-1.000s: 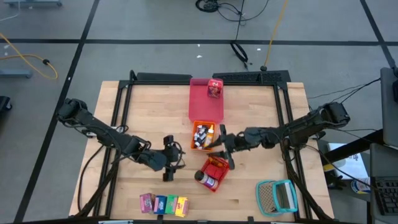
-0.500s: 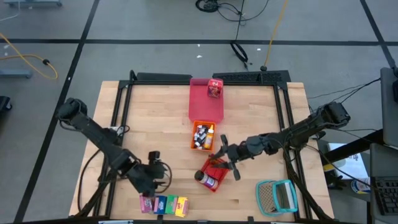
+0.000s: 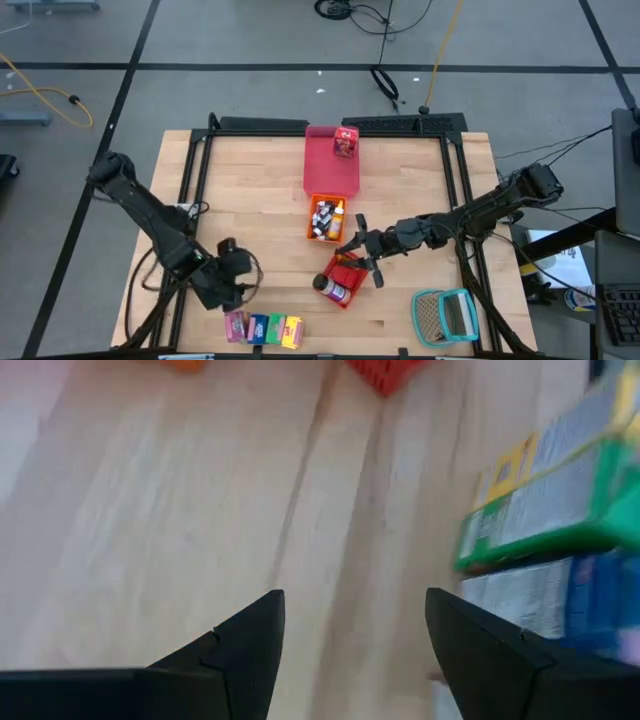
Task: Pick & Place Kitchen Items
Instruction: Put the purple cereal box into the red bin
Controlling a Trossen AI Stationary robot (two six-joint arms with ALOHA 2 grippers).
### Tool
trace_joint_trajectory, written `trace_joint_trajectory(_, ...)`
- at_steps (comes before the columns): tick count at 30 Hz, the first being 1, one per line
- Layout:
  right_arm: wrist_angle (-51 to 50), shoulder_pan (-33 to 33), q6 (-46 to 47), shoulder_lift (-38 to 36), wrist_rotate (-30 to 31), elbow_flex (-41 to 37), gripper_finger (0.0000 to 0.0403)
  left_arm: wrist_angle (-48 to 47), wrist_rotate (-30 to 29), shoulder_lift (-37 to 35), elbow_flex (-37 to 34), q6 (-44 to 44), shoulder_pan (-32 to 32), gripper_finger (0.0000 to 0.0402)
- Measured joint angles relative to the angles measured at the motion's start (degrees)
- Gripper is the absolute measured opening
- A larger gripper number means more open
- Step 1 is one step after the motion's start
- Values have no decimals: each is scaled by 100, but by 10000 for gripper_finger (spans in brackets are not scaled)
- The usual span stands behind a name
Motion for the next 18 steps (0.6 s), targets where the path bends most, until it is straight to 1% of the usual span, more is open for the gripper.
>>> trace_joint_trajectory(3, 0, -2, 0, 0, 2, 0, 116, -131, 165, -375, 0, -1059, -27, 243)
trace_joint_trajectory(6, 0, 14, 42, 0, 2, 0, 116, -128, 452, -569, 0, -2920, -78, 243)
trace_joint_trajectory(8, -2, 20, 40, 0, 2, 0, 116, -12, 712, -575, 0, -3773, -107, 243)
trace_joint_trajectory(11, -4, 21, 27, 0, 0, 0, 116, 130, 1120, -572, 0, -4294, -131, 243)
trace_joint_trajectory(13, -10, 22, 33, 0, -1, 0, 116, 124, 1288, -557, 0, -4546, -133, 243)
trace_joint_trajectory(18, -180, 22, 39, 2, -18, 0, 116, 157, 1434, -554, 3, -5026, -201, 243)
